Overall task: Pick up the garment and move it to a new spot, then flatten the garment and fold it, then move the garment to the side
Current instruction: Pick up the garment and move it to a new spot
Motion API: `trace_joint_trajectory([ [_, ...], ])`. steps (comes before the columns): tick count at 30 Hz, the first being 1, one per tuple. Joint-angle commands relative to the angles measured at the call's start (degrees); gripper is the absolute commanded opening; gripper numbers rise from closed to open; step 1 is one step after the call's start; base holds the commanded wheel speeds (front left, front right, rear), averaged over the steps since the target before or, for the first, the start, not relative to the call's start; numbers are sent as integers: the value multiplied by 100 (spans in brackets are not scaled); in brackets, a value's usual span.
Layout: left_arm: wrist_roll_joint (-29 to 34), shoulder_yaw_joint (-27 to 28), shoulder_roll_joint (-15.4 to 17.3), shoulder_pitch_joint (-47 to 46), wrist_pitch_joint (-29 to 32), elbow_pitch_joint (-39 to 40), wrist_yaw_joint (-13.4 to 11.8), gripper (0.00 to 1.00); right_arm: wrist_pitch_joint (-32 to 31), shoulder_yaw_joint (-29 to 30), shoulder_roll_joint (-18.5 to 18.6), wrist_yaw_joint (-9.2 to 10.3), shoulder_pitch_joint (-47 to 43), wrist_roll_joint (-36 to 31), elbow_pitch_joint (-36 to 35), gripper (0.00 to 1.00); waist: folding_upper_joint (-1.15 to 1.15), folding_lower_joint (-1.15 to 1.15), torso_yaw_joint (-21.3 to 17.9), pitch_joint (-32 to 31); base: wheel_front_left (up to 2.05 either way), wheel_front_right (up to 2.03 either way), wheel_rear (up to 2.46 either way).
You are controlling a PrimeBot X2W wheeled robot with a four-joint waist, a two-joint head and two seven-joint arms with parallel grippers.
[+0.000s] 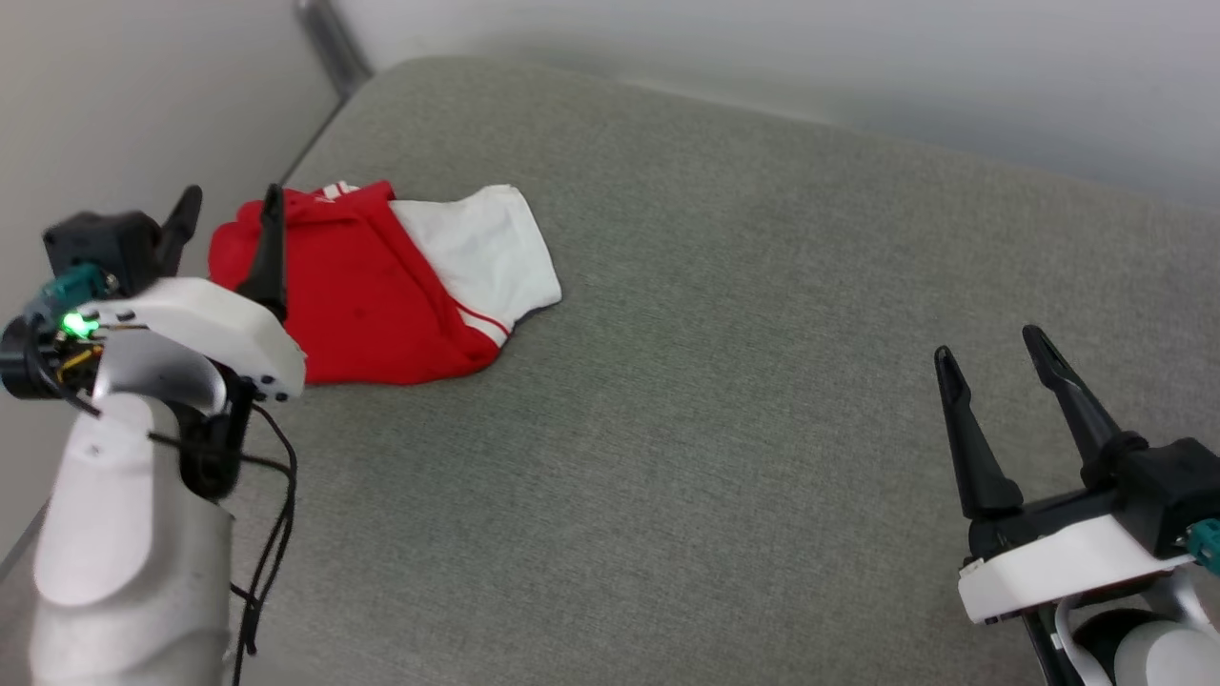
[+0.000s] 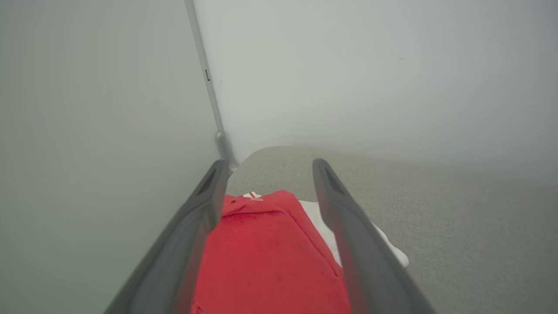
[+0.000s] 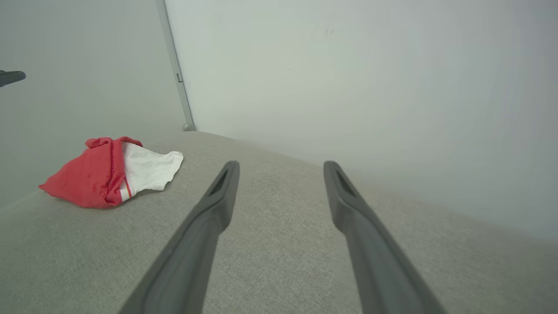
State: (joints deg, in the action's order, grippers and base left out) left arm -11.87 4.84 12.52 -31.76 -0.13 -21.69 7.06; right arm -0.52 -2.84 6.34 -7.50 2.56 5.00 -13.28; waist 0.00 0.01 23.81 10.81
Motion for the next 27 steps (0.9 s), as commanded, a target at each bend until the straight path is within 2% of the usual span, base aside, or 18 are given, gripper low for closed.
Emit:
trace_joint_trajectory([
  [1,-23,5,43,-94,73,-40,11,100,7,-7,33,2,91,13,-28,100,0,-1,-350,395,0,0,0],
  [10,-464,-305,893,-1262,2097,-957,42,100,60,-67,208,2,616,99,-90,100,0,-1,-851,1319,0,0,0],
  [18,-714,-854,1515,-1775,3528,-1637,46,100,143,-182,340,2,1030,147,-18,100,0,-1,-1120,1903,0,0,0],
  [23,-827,-877,1693,-1894,4390,-2119,0,100,202,-269,420,2,1248,200,56,100,0,-1,-1243,2112,0,0,0],
  [27,-962,-835,1645,-1803,4908,-2400,-125,100,256,-267,393,1,1338,229,139,100,0,-1,-1317,2168,0,0,0],
])
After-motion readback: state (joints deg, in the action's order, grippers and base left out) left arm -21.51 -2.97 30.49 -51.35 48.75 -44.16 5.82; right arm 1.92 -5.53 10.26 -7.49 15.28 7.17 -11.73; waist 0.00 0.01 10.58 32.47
